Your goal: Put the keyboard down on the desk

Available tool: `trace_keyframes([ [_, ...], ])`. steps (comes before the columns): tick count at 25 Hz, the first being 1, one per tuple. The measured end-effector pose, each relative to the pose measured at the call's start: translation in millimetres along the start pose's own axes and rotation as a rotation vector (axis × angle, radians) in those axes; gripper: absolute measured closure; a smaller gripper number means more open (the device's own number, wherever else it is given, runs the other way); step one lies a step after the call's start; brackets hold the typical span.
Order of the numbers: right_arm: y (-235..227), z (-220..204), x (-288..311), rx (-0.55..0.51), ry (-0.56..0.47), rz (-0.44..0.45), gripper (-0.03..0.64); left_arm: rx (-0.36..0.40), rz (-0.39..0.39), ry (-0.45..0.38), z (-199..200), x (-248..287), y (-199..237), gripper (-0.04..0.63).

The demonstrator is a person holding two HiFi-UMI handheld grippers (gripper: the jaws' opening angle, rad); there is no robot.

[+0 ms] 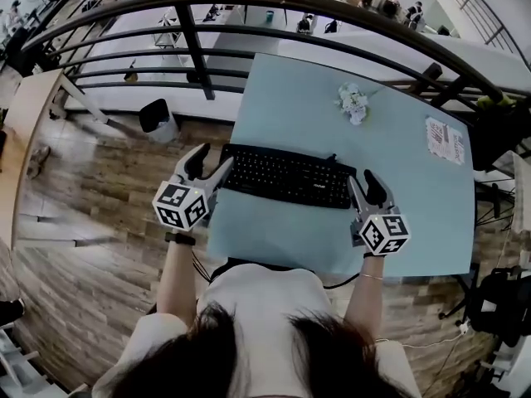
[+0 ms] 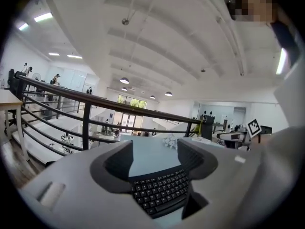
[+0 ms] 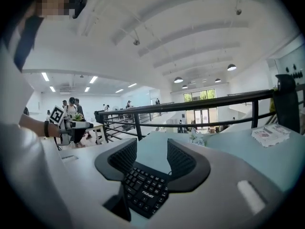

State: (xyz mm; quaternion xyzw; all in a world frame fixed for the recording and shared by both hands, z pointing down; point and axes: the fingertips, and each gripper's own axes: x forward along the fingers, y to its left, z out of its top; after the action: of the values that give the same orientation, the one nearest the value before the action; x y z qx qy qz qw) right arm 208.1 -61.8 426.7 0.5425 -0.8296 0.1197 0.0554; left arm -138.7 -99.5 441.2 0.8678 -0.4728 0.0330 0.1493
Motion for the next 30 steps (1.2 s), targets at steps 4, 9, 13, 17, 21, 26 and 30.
trace_keyframes([
  [4, 12.9, 19.7, -9.9, -0.038, -0.046, 0.022, 0.422, 0.027, -0.013, -0.047, 17.2, -10.9, -14.7, 0.273],
  [9, 24.4, 33.0, -19.4, -0.043, -0.086, 0.050, 0.449, 0.016, -0.033, -0.065, 27.6, -18.9, -29.1, 0.311],
  [13, 32.9, 38.3, -21.1, -0.058, -0.094, 0.072, 0.507, 0.016, -0.044, -0.085, 34.2, -24.5, -40.7, 0.345],
  [17, 44.4, 36.7, -20.8, -0.058, -0.092, 0.109, 0.553, 0.042, -0.039, -0.078, 33.3, -28.5, -51.1, 0.411],
  [21, 47.7, 33.5, -18.1, -0.050, -0.091, 0.107, 0.587, 0.037, -0.040, -0.049, 25.7, -29.6, -52.6, 0.466],
  [26, 43.4, 26.9, -17.9, -0.029, -0.079, 0.081, 0.615, 0.024, -0.002, -0.064, 21.7, -33.5, -43.0, 0.532],
  [30, 40.3, 25.7, -15.3, -0.023, -0.083, 0.060, 0.615, 0.026, 0.000, -0.075, 23.0, -30.8, -40.5, 0.538],
])
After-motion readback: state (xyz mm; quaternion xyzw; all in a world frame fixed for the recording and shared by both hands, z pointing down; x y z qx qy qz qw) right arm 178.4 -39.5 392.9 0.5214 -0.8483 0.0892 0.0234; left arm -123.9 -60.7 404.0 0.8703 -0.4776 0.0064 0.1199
